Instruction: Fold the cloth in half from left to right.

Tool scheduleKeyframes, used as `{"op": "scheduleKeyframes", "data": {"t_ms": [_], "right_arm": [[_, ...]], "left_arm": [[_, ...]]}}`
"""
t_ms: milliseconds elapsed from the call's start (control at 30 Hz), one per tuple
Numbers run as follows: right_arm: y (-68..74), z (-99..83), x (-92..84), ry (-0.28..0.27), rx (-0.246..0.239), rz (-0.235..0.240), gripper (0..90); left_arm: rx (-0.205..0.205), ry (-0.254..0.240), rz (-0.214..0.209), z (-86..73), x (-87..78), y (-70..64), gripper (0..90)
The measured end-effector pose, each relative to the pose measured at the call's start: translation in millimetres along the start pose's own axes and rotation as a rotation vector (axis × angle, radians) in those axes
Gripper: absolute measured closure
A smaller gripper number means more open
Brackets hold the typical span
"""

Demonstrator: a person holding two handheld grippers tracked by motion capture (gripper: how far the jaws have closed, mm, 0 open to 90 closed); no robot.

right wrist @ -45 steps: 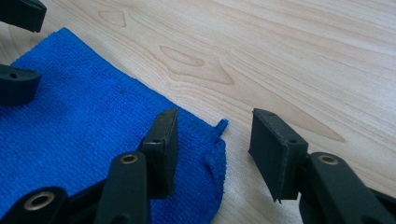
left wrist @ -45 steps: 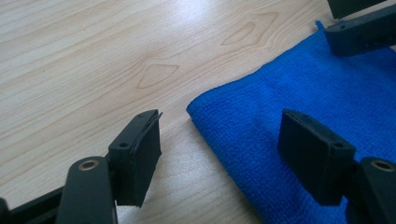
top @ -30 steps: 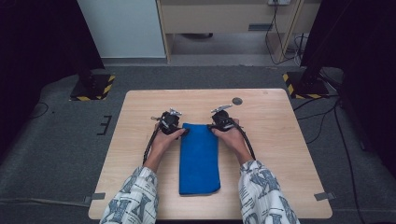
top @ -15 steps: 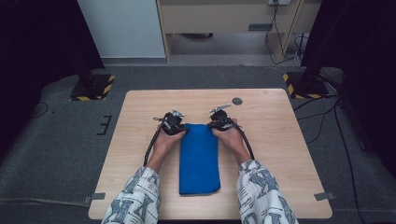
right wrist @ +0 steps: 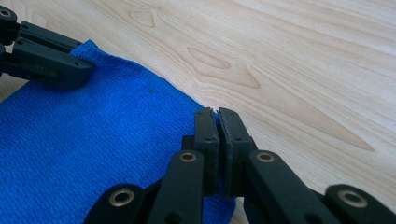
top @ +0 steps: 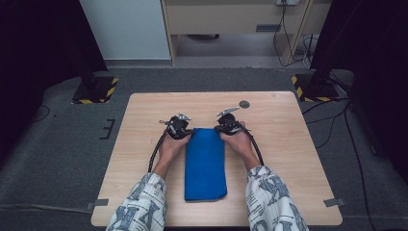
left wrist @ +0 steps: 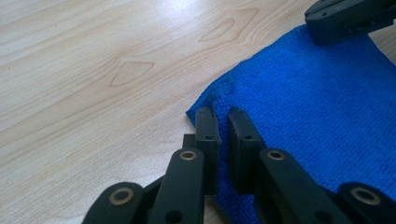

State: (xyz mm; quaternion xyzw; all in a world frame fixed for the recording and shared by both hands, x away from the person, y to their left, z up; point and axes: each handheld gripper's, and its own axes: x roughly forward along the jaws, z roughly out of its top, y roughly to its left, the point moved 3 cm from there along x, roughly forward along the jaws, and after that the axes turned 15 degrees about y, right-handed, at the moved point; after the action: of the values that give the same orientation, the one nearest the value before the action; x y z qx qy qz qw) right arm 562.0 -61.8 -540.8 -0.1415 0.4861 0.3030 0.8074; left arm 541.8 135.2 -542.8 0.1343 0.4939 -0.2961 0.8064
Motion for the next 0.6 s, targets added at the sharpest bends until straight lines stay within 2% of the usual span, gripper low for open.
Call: {"op": "scheduleKeyframes", "data": {"t_ms": [100, 267, 367, 600], "right_arm": [[-1.0, 0.4, -4.1, -0.006, 0.001, 0.000, 87.4], [-2.2, 1.6, -11.7, -0.022, 0.006, 0.007, 87.6], [-4.5, 2.8, -16.2, -0.031, 0.001, 0.007, 87.6], [-9.7, 6.0, -28.3, -0.064, 0.011, 0.009, 87.6]], "left_arm": [[-0.010, -0.001, -0.003, 1.1, -1.4, -1.6, 84.2], [-0.008, -0.030, -0.003, 4.9, -6.0, -3.6, 84.8], [-0.032, -0.066, -0.035, 8.6, -11.4, -2.6, 84.8], [-0.002, -0.078, -0.024, 19.2, -21.8, -3.8, 84.8]]}}
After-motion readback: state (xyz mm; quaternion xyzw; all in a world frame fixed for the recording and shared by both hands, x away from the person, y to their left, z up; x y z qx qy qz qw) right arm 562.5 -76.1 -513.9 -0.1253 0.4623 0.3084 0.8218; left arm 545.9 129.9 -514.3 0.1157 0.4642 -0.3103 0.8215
